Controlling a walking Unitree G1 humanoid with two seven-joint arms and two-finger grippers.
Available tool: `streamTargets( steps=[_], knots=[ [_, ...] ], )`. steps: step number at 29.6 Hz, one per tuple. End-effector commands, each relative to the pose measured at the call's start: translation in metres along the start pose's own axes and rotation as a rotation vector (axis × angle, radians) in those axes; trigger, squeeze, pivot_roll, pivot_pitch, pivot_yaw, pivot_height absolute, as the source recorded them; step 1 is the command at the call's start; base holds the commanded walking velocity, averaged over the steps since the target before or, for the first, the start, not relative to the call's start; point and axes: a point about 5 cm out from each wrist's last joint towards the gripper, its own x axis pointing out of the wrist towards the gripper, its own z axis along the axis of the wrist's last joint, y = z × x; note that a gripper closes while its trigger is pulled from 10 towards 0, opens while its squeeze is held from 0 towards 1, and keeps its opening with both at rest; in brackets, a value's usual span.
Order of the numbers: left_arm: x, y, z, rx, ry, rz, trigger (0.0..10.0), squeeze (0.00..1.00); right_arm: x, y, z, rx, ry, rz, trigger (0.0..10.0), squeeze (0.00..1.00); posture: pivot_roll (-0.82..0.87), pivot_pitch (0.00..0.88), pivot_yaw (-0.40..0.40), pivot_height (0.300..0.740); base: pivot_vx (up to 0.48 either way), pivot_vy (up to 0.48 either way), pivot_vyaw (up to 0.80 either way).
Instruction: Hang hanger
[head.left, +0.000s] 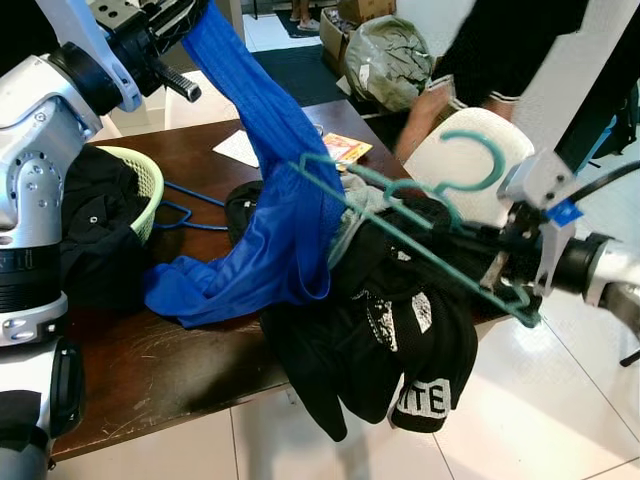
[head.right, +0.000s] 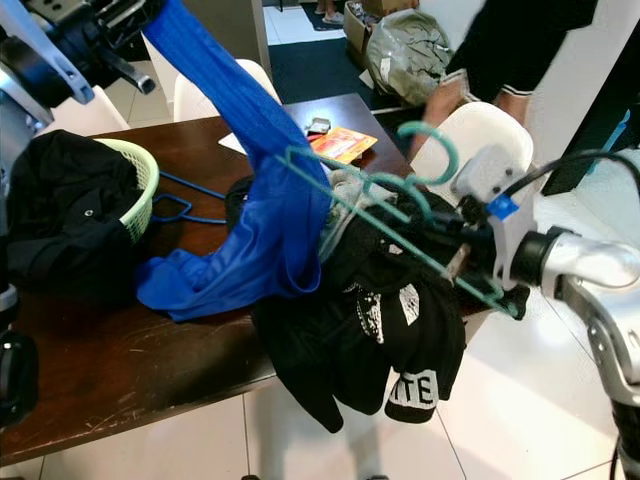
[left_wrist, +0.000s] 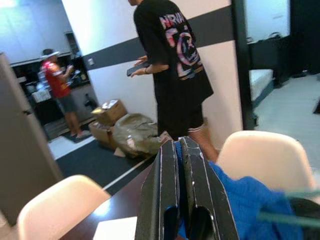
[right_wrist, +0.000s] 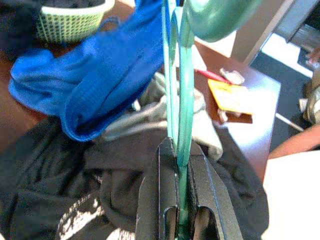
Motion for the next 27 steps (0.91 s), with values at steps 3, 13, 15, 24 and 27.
streamTargets(
  steps=[3,13,15,24,27],
  knots=[
    [-0.002,0.013,0.013,0.051,-0.033,0.068,10.0,0.00,-0.012,0.000,0.012,-0.011,-0.043,0.033,10.0,0.00,-0.01,0.144,0.071,0.740,0.000,0.000,0.00],
    [-0.002,0.019,0.015,0.050,-0.043,0.089,10.0,0.00,-0.027,0.004,0.005,-0.038,0.048,0.074,10.0,0.00,-0.02,0.147,0.080,0.740,0.000,0.000,0.00],
    [-0.001,0.018,0.015,0.045,-0.048,0.085,10.0,0.00,-0.025,0.003,0.003,-0.041,0.059,0.047,10.0,0.00,-0.02,0.146,0.081,0.740,0.000,0.000,0.00],
    [0.007,0.004,0.002,-0.016,-0.028,0.060,10.0,0.00,0.040,0.063,0.012,0.078,-0.108,0.102,10.0,0.00,-0.02,0.143,0.085,0.740,0.000,0.000,0.00],
    [0.008,0.003,0.000,-0.026,-0.024,0.059,10.0,0.00,0.048,0.070,0.015,0.090,-0.130,0.101,10.0,0.00,-0.02,0.143,0.085,0.740,0.000,0.000,0.00]
  ],
)
